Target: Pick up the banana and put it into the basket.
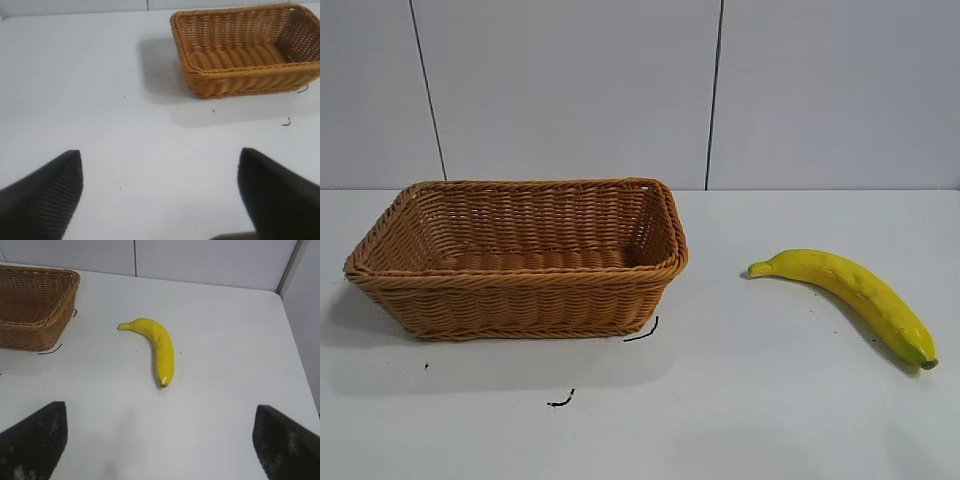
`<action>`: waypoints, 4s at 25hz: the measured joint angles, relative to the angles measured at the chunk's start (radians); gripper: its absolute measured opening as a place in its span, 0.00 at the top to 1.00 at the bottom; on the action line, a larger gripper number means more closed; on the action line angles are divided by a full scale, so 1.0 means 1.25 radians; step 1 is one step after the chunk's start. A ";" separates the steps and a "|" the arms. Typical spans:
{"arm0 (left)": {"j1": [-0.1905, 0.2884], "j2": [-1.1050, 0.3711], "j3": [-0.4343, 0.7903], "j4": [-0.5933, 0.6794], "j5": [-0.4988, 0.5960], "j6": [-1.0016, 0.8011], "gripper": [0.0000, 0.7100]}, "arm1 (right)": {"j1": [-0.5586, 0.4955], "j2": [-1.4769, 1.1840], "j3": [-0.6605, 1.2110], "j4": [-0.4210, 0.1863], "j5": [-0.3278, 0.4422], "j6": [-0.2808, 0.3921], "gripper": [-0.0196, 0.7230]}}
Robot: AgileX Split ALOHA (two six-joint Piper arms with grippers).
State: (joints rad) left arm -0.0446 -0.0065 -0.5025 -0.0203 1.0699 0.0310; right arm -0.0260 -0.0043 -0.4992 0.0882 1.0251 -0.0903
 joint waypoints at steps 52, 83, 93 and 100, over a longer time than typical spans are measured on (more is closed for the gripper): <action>0.000 0.000 0.000 0.000 0.000 0.000 0.11 | 0.000 1.479 -0.661 0.046 -0.119 -0.254 0.04; 0.000 0.000 0.000 0.000 0.000 0.000 0.11 | 0.061 1.572 -0.661 -0.042 -0.209 -0.186 0.04; 0.000 0.000 0.000 0.000 0.000 0.000 0.11 | 0.061 1.689 -0.661 -0.042 -0.260 -0.169 0.04; 0.000 0.000 0.000 0.000 0.000 0.000 0.11 | 0.061 1.696 -0.661 -0.042 -0.267 -0.141 0.32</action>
State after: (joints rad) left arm -0.0446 -0.0065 -0.5025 -0.0203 1.0699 0.0310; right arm 0.0504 2.1151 -1.3256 0.0356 0.6919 -0.2667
